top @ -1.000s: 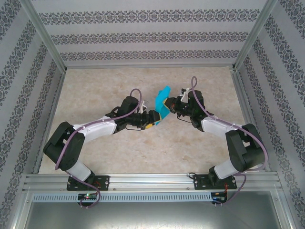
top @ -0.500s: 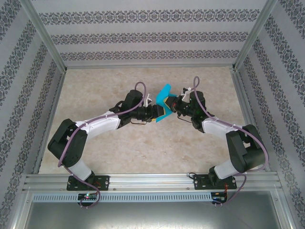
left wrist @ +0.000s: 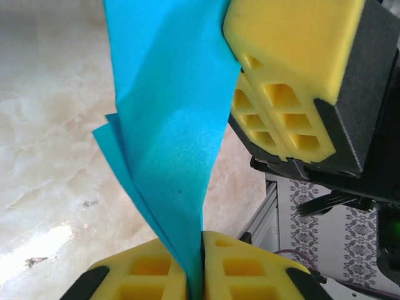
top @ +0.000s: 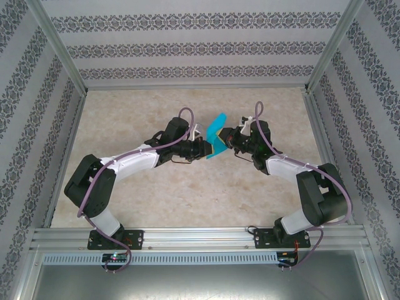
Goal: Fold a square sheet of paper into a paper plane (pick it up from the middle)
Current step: Turn over the paper at the center of the table.
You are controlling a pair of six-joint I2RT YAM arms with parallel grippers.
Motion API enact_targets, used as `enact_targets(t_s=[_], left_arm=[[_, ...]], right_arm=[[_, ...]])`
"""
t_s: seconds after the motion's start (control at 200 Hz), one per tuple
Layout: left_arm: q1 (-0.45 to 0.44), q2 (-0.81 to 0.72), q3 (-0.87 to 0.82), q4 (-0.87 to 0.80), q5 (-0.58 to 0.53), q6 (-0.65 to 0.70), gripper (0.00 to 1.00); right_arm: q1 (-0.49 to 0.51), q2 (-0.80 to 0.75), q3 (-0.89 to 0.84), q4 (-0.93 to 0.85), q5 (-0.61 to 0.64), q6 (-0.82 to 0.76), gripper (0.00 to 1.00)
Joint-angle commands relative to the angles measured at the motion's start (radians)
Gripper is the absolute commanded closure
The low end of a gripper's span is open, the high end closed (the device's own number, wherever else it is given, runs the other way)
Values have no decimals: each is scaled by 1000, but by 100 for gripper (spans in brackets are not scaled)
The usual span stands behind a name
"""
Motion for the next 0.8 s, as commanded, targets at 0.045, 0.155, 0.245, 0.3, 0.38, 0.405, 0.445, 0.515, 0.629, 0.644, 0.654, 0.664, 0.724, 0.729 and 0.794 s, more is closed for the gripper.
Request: enact_targets(t_s=[0.045, 0.155, 0.245, 0.3, 0.38, 0.405, 0.445, 0.515, 0.629, 0.644, 0.654, 0.664, 0.724, 0.729, 0.794], left_arm=[[-8, -8, 43, -56, -3, 57, 89], [-8, -16, 60, -101, -13, 92, 92], [-10, -21, 92, -193, -40, 162, 92], [-8, -25, 122, -280, -74, 227, 93], [-8, -22, 183, -445, -166, 351, 93], [-8, -21, 205, -510, -203, 396, 93], [-9, -17, 238, -595, -271, 451, 93], [-8, -16, 282, -719, -425, 543, 94], [-9, -19, 338, -869, -726, 642, 93], [-10, -19, 345, -884, -768, 653, 93], [-10, -19, 350, -895, -800, 659, 93], [-11, -19, 355, -903, -827, 665, 93], [-17, -13, 384, -960, -1000, 703, 93], [-17, -13, 386, -962, -1011, 706, 93], [-27, -10, 396, -983, -1146, 739, 92]], right_arm=[[-15, -15, -22, 17, -7, -18, 96], [-20, -14, -20, -9, -2, -38, 84], [-27, -26, -14, -61, 12, -77, 71], [-35, -37, -14, -99, 16, -102, 66], [-51, -72, -9, -186, 31, -159, 60], [-56, -83, -6, -220, 36, -182, 59], [-63, -106, 2, -277, 47, -220, 57], [-76, -144, 15, -372, 66, -283, 54], [-100, -199, 33, -506, 103, -377, 51], [-103, -205, 33, -516, 105, -384, 51], [-105, -208, 34, -522, 108, -389, 51], [-107, -213, 34, -528, 110, -395, 50], [-118, -228, 41, -569, 122, -425, 50], [-119, -228, 40, -572, 123, -427, 50], [-128, -237, 44, -594, 128, -443, 49]])
